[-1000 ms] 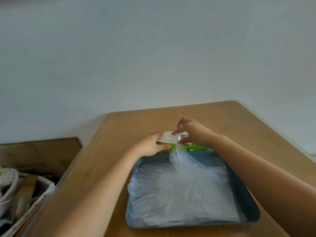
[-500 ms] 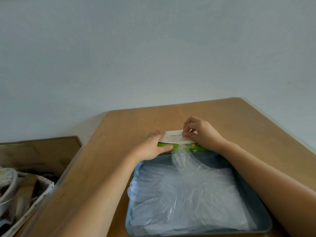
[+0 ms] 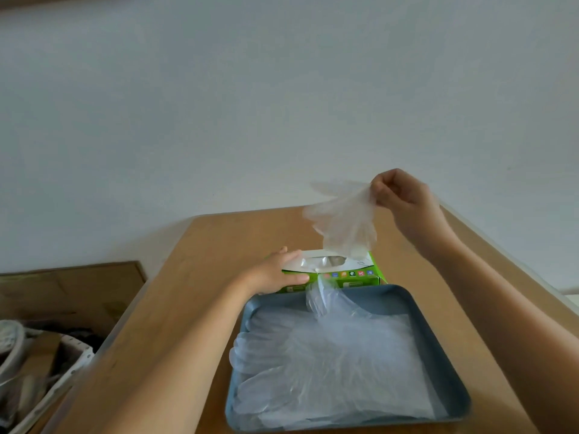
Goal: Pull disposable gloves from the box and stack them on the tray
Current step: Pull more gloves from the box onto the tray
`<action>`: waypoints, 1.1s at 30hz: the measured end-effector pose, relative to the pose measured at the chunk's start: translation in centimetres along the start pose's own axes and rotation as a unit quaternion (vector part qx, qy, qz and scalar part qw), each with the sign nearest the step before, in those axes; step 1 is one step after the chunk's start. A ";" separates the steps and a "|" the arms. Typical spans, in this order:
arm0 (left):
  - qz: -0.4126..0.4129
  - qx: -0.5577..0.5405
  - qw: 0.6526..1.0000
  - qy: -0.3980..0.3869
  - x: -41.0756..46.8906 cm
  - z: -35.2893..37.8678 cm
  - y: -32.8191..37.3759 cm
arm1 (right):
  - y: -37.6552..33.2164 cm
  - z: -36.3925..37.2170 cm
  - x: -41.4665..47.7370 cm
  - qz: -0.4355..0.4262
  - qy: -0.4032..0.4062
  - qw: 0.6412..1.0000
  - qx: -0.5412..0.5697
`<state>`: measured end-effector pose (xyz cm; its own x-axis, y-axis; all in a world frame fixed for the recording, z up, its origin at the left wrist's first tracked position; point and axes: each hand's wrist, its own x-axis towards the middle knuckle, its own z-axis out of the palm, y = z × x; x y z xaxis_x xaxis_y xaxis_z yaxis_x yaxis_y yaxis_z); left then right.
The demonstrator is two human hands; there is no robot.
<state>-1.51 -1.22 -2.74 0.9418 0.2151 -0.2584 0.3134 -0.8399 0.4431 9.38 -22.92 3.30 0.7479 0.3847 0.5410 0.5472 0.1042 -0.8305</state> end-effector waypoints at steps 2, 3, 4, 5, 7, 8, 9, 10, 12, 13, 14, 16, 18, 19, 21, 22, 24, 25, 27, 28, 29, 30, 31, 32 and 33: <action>0.018 -0.073 0.997 0.034 -1.1 -0.9 1.0 | -2.2 -0.8 -1.0 0.039 -0.066 0.996 0.039; 0.037 -0.130 0.989 0.055 -2.0 -1.3 1.8 | -2.9 -1.0 -1.7 0.062 -0.102 0.992 0.045; 0.055 -0.176 0.980 0.071 -2.9 -1.5 2.6 | -3.7 -1.4 -2.5 0.083 -0.133 0.987 0.047; 0.076 -0.208 0.972 0.082 -4.0 -1.7 3.6 | -4.3 -1.6 -3.3 0.102 -0.157 0.981 0.054; 0.139 -0.264 0.952 0.060 -6.5 -1.6 5.0 | -5.1 -2.3 -4.8 0.149 -0.195 0.965 0.096; 0.169 -0.312 0.934 0.032 -7.1 -1.5 5.8 | -5.4 -2.5 -5.6 0.173 -0.211 0.955 0.120; 0.213 -0.355 0.910 0.007 -7.8 -1.2 6.5 | -5.7 -2.7 -6.3 0.193 -0.225 0.946 0.130; 0.239 -0.365 0.900 -0.005 -7.8 -0.6 6.5 | -5.9 -2.9 -7.1 0.205 -0.236 0.942 0.118; 0.240 -0.377 0.894 -0.032 -8.2 0.5 7.3 | -6.2 -3.2 -8.3 0.217 -0.249 0.941 0.066; 0.217 -0.391 0.893 -0.041 -8.5 1.1 7.9 | -6.1 -3.2 -8.8 0.222 -0.253 0.941 0.044; 0.198 -0.401 0.894 -0.041 -8.7 1.8 8.3 | -6.0 -3.2 -9.3 0.225 -0.256 0.940 0.026; 0.170 -0.440 0.882 -0.011 -9.4 2.8 9.0 | -5.8 -3.1 -10.2 0.237 -0.256 0.937 0.000; 0.135 -0.486 0.864 0.007 -10.2 3.3 9.3 | -6.1 -3.1 -11.2 0.259 -0.235 0.937 0.008; 0.115 -0.507 0.854 0.009 -10.6 3.4 9.3 | -6.3 -3.3 -11.7 0.272 -0.218 0.937 0.027; 0.077 -0.553 0.829 -0.008 -10.8 3.5 9.0 | -6.6 -4.1 -12.3 0.229 -0.237 0.943 0.047; 0.059 -0.586 0.808 -0.011 -10.7 3.5 8.8 | -6.8 -4.8 -12.6 0.184 -0.271 0.944 0.038; 0.027 -0.642 0.766 -0.018 -10.9 3.4 8.4 | -7.5 -5.5 -13.3 0.087 -0.330 0.940 -0.013; 0.010 -0.667 0.745 -0.024 -11.2 3.2 8.5 | -7.8 -5.5 -13.6 0.055 -0.343 0.936 -0.053; -0.019 -0.686 0.727 -0.031 -11.8 3.0 8.3 | -7.9 -5.0 -14.2 0.000 -0.324 0.933 -0.155; -0.027 -0.686 0.726 -0.041 -11.7 3.0 8.2 | -7.9 -4.5 -14.4 -0.032 -0.294 0.931 -0.212; -0.034 -0.690 0.721 -0.054 -11.9 3.0 8.1 | -7.9 -3.9 -14.5 -0.055 -0.259 0.933 -0.246; -0.040 -0.691 0.719 -0.062 -11.9 3.1 7.9 | -7.7 -3.5 -14.5 -0.066 -0.221 0.941 -0.247; -0.046 -0.681 0.728 -0.066 -11.8 3.2 7.7 | -7.6 -3.3 -14.4 -0.060 -0.188 0.955 -0.220; -0.049 -0.659 0.747 -0.069 -11.8 3.4 7.5 | -7.6 -3.1 -14.2 -0.039 -0.160 0.969 -0.184; -0.054 -0.630 0.771 -0.070 -12.0 3.5 7.3 | -7.5 -2.9 -14.0 -0.017 -0.133 0.978 -0.162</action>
<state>-10.92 -11.64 0.62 0.9069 0.1195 -0.4040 0.3423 0.3501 0.8719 -4.07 -31.78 2.33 0.6265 0.6153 0.4785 0.6926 -0.1579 -0.7039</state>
